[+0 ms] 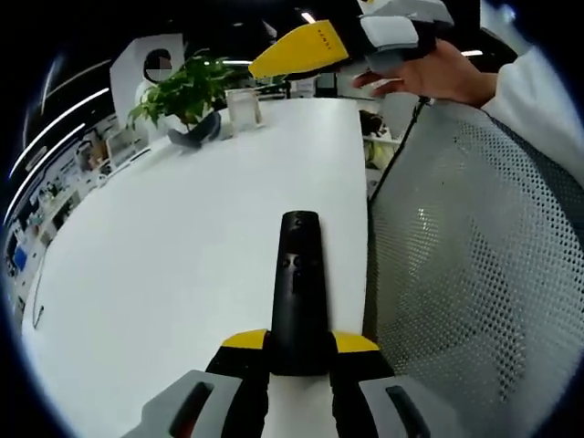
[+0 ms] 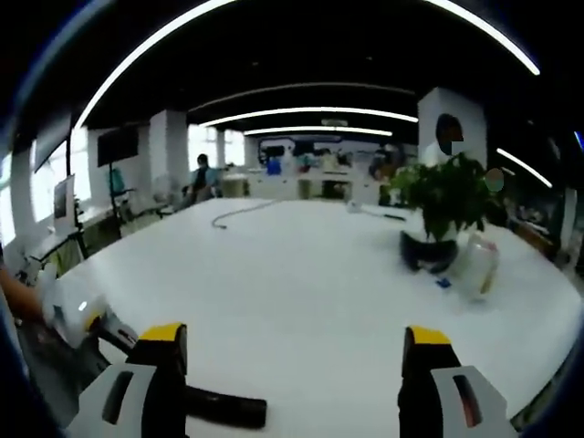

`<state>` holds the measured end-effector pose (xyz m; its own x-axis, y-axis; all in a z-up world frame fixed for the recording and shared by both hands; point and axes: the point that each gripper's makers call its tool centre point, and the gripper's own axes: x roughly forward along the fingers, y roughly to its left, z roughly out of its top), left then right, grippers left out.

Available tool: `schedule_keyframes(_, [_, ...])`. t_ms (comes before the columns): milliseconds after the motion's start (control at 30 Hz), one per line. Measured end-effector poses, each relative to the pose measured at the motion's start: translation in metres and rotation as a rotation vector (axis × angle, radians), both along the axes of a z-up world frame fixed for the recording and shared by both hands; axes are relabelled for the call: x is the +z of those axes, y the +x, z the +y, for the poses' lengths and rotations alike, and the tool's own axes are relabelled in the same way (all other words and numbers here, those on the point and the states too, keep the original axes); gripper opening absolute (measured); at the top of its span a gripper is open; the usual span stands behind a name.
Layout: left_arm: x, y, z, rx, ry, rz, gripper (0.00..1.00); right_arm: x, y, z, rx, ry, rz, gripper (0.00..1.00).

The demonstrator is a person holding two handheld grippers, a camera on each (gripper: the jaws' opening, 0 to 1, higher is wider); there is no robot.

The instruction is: Press the specified remote control buttons in sequence, fully releasing each button before pressing the next.

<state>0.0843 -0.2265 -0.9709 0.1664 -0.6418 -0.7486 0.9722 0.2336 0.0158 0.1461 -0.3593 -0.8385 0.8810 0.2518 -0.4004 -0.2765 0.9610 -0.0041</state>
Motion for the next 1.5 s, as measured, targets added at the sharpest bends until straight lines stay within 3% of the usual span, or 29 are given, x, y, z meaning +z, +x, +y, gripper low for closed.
schedule_keyframes(467, [0.000, 0.037, 0.019, 0.009, 0.052, 0.016, 0.24, -0.004, -0.001, 0.001, 0.005, 0.011, 0.027, 0.92])
schedule_keyframes(767, [-0.001, 0.065, 0.023, -0.040, 0.107, -0.022, 0.24, -0.005, -0.001, 0.001, 0.007, 0.014, 0.033, 0.91])
schedule_keyframes(1500, [0.000, 0.139, 0.035, -0.054, 0.221, -0.091, 0.24, -0.009, 0.000, -0.001, 0.005, 0.007, 0.050, 0.90])
